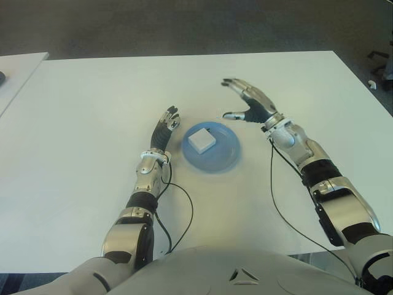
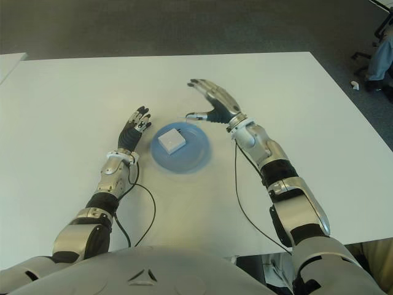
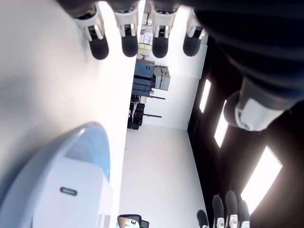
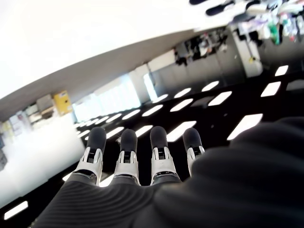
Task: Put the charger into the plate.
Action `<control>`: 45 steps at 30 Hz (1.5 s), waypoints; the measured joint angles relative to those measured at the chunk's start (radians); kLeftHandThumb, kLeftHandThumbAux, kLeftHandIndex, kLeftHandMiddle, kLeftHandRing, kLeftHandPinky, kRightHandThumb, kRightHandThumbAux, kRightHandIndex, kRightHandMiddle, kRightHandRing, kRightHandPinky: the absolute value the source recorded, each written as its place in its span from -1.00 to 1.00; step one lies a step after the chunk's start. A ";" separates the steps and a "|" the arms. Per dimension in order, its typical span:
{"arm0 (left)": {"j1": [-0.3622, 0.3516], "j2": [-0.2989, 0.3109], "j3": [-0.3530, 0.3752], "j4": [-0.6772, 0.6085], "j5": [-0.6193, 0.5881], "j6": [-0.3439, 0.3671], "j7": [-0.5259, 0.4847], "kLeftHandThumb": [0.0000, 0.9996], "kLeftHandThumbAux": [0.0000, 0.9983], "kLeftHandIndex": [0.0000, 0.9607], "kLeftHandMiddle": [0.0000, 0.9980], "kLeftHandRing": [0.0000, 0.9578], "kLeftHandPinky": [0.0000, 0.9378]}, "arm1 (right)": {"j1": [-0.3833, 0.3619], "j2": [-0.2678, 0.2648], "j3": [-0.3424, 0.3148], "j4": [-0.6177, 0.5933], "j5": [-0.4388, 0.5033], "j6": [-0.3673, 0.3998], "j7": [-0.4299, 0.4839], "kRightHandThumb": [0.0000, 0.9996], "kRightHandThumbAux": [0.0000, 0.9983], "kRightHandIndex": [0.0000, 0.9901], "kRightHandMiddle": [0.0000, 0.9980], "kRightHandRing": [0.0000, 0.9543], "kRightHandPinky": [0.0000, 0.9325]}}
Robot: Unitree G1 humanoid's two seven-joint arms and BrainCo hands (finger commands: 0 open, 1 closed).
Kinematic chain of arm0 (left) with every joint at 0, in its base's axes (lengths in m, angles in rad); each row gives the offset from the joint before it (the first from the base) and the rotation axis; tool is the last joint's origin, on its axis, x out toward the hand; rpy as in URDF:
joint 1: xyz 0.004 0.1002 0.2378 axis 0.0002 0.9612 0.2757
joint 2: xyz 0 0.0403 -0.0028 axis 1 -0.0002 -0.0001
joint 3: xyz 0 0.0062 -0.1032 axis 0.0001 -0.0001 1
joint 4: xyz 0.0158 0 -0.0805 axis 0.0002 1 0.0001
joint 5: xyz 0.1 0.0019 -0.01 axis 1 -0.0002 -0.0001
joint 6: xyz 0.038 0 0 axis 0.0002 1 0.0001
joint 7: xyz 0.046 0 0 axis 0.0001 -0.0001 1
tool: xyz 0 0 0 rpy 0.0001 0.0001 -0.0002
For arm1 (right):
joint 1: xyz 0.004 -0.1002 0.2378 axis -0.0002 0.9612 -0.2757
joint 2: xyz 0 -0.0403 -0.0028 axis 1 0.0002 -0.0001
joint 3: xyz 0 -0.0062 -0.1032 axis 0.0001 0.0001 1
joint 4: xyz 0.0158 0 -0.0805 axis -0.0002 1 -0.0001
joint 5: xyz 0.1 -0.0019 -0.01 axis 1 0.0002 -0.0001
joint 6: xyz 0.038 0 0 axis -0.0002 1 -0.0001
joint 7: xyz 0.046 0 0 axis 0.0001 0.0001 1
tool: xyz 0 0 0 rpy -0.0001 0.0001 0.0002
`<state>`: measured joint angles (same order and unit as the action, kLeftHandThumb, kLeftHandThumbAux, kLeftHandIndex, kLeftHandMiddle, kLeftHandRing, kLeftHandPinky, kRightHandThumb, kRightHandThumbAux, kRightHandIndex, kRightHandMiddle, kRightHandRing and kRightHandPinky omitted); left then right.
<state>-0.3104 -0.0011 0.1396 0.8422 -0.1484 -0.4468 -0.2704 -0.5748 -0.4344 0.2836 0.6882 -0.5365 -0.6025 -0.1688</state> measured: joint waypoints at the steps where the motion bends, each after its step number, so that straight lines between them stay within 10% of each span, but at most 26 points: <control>1: 0.000 0.000 0.000 0.000 0.000 0.000 0.000 -1.00 0.02 -0.97 -0.87 -1.00 -1.00 | -0.004 0.007 -0.018 0.017 0.018 0.004 -0.010 -0.54 -0.55 -1.00 -1.00 -1.00 -1.00; 14: 0.000 0.004 0.000 0.000 -0.002 0.002 0.000 -1.00 0.01 -0.96 -0.86 -1.00 -1.00 | 0.003 0.063 -0.192 0.141 0.236 0.010 -0.024 -0.72 -0.07 -1.00 -1.00 -1.00 -1.00; 23: 0.000 0.006 -0.001 0.000 -0.001 -0.002 0.000 -1.00 -0.03 -0.92 -0.83 -0.98 -1.00 | 0.054 0.231 -0.355 0.427 0.491 0.018 0.139 -0.70 0.34 -1.00 -0.99 -1.00 -1.00; 45: 0.011 0.021 -0.003 -0.011 0.004 -0.006 -0.004 -1.00 -0.05 -0.90 -0.82 -0.98 -1.00 | 0.127 0.279 -0.352 0.396 0.505 -0.028 0.193 -0.70 0.40 -1.00 -1.00 -1.00 -1.00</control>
<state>-0.2997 0.0200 0.1367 0.8312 -0.1444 -0.4525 -0.2749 -0.4482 -0.1558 -0.0685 1.0843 -0.0317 -0.6309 0.0237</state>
